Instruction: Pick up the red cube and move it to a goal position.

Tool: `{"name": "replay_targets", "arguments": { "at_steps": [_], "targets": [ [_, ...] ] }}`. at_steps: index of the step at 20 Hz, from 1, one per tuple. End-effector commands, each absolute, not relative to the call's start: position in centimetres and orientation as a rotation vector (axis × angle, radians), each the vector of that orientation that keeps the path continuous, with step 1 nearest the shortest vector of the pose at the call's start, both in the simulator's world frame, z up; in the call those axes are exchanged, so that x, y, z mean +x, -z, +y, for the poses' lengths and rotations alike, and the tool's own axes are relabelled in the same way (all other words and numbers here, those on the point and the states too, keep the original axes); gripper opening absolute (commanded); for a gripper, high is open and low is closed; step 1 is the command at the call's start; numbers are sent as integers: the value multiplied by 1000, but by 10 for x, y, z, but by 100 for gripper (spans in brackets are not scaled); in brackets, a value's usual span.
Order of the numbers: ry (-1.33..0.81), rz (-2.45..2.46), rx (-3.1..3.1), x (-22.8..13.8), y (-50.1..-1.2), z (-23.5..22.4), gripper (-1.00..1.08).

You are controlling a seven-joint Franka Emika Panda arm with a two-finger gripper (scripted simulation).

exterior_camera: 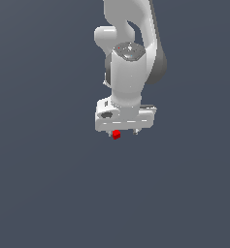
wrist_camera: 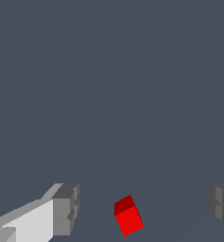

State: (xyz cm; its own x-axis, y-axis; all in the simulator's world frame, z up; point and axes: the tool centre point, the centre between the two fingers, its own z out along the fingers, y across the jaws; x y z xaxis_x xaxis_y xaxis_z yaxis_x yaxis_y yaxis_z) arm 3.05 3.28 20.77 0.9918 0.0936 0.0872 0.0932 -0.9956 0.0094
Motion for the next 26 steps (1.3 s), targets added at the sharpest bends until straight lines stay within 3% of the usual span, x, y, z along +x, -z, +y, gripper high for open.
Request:
{"name": "replay_targets", "arguments": {
  "at_steps": [1,12,26],
  "targets": [
    [-137,147,3130,31,-208,33,100],
    [-117,254,3125,12,-179,33,100],
    [-36,669,3071,-63,-68,21,100]
  ]
}}
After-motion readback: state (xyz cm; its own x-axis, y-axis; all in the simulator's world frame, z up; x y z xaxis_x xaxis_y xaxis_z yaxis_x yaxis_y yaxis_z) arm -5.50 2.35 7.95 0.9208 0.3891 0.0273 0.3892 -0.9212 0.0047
